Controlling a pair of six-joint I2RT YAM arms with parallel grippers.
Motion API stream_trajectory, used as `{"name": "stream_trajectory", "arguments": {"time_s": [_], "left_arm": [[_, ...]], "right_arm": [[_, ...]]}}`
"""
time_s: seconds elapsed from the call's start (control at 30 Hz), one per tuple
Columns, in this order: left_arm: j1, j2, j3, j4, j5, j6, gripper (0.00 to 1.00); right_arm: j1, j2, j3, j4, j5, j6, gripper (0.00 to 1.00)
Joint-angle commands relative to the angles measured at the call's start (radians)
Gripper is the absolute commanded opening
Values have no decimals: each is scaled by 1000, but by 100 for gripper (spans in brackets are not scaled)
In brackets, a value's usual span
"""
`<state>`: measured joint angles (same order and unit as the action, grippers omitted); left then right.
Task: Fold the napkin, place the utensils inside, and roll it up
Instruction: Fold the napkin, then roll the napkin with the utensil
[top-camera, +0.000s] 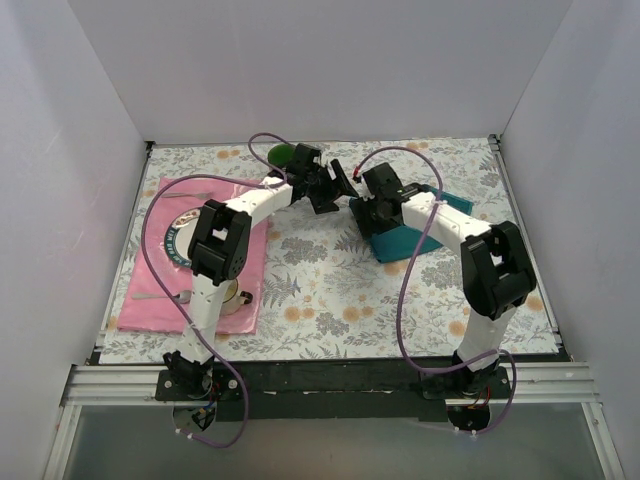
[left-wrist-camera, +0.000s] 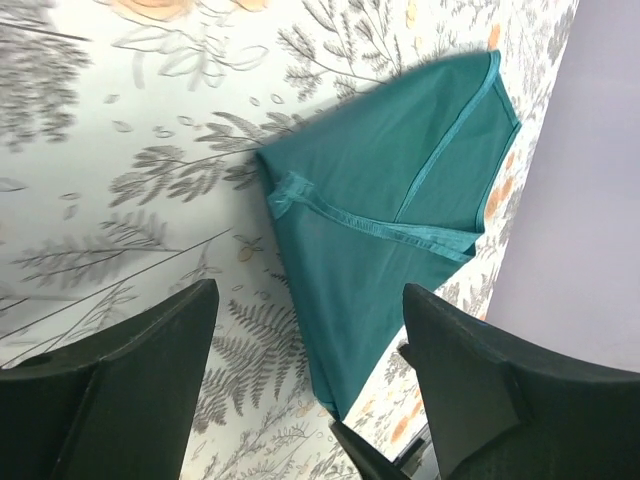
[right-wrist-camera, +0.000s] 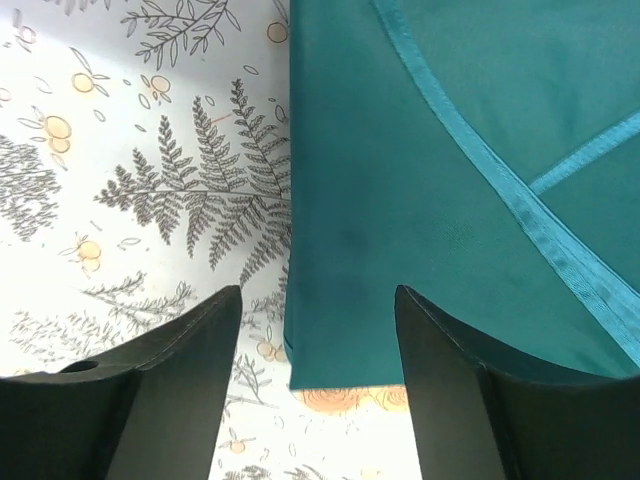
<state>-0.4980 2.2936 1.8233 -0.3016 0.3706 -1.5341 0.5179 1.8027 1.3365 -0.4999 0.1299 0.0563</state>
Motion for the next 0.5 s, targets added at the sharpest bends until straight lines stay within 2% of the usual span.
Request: {"name": "stream_trajectory", "arguments": {"time_s": [0.0,0.23,0.47], "left_arm": [[36,-128,-62,-53,-39,-12,74],[42,-189,-159,-18,-21,-11,74],[42,-198,-180,-7,-4,-21,74]], "right_arm": [[21,58,52,-12,77,-26,72],[22,87,32,9,51,-32,70],[22,110,-2,41,43,-23,67]]}}
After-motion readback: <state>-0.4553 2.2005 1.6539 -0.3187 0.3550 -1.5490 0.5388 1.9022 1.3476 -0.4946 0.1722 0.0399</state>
